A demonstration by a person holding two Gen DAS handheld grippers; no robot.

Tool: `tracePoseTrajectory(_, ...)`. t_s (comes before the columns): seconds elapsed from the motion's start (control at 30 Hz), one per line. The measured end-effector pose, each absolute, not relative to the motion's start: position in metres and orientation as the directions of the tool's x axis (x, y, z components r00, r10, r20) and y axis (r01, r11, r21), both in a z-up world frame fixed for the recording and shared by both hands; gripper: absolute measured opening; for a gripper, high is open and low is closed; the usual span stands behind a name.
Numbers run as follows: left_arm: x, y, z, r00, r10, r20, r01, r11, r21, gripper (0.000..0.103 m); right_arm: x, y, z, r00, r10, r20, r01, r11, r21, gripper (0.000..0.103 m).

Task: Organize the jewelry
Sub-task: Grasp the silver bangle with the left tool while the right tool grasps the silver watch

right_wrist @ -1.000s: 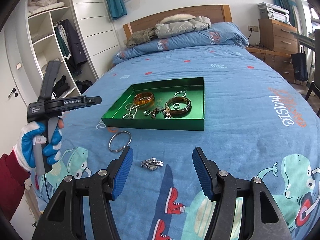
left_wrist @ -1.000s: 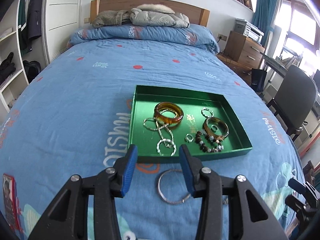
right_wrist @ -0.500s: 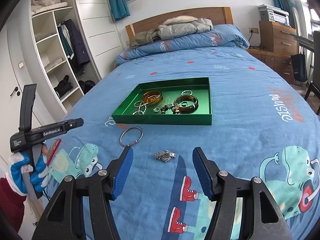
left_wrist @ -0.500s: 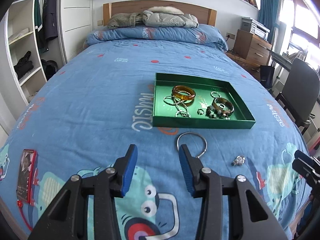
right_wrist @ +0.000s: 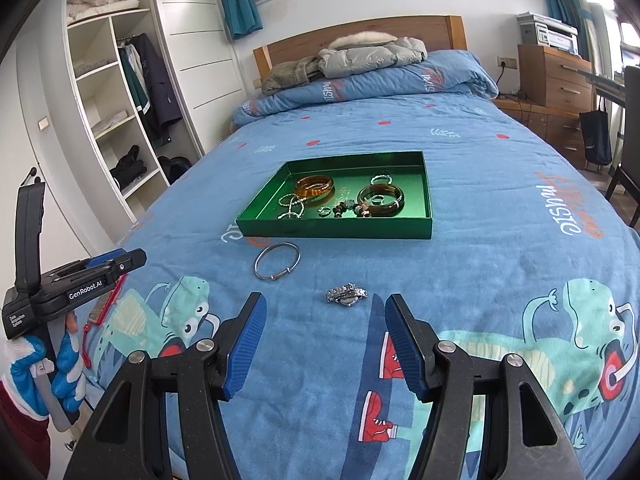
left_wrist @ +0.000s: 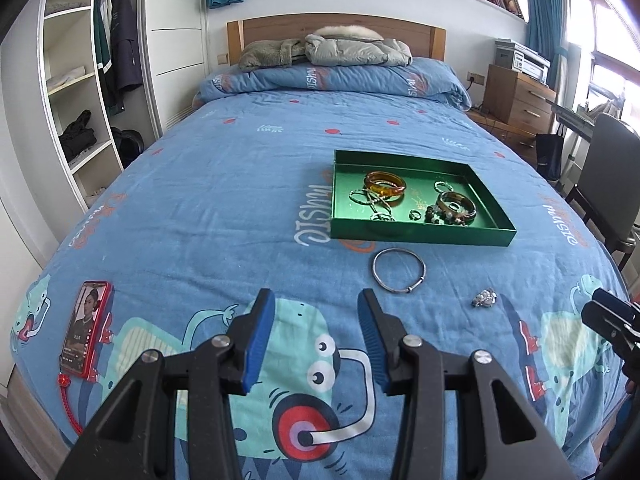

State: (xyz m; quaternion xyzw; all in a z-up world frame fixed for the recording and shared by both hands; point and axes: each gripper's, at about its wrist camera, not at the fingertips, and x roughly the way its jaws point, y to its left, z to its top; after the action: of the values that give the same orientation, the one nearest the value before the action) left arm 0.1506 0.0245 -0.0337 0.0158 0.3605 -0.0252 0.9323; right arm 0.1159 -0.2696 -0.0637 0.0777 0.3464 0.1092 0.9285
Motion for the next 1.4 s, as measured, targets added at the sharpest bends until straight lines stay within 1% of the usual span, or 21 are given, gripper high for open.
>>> tracePoseTrajectory(0.27,0.15,0.024,-0.035,0.745,-0.035,-0.666,0.063,0.998,0.019,0.041,0.12,-0.263,-0.07,0.726,0.262,-0.636,-0.156,0.963,0.218,0.061)
tracePoseTrajectory(0.63,0.173,0.017,-0.058,0.717,-0.049,-0.695,0.075,0.997,0.008,0.041,0.14,-0.261,-0.095,0.695,0.281,-0.662,-0.163,0.958,0.235,0.061)
tracePoseTrajectory(0.8,0.19,0.018,-0.083,0.68,-0.084,-0.729,0.094,0.995,-0.027,0.041,0.152,-0.263,-0.113,0.676,0.29,-0.678,-0.161,0.955,0.248,0.061)
tracePoseTrajectory(1.17,0.238,-0.01,-0.125,0.573,-0.228,-0.787,0.2,0.97,-0.136,0.041,0.185,-0.263,-0.151,0.628,0.315,-0.711,-0.158,0.947,0.28,0.061)
tracePoseTrajectory(1.4,0.278,-0.021,-0.144,0.531,-0.216,-0.819,0.184,0.973,-0.137,0.041,0.208,-0.257,-0.166,0.611,0.327,-0.722,-0.166,0.944,0.287,0.061)
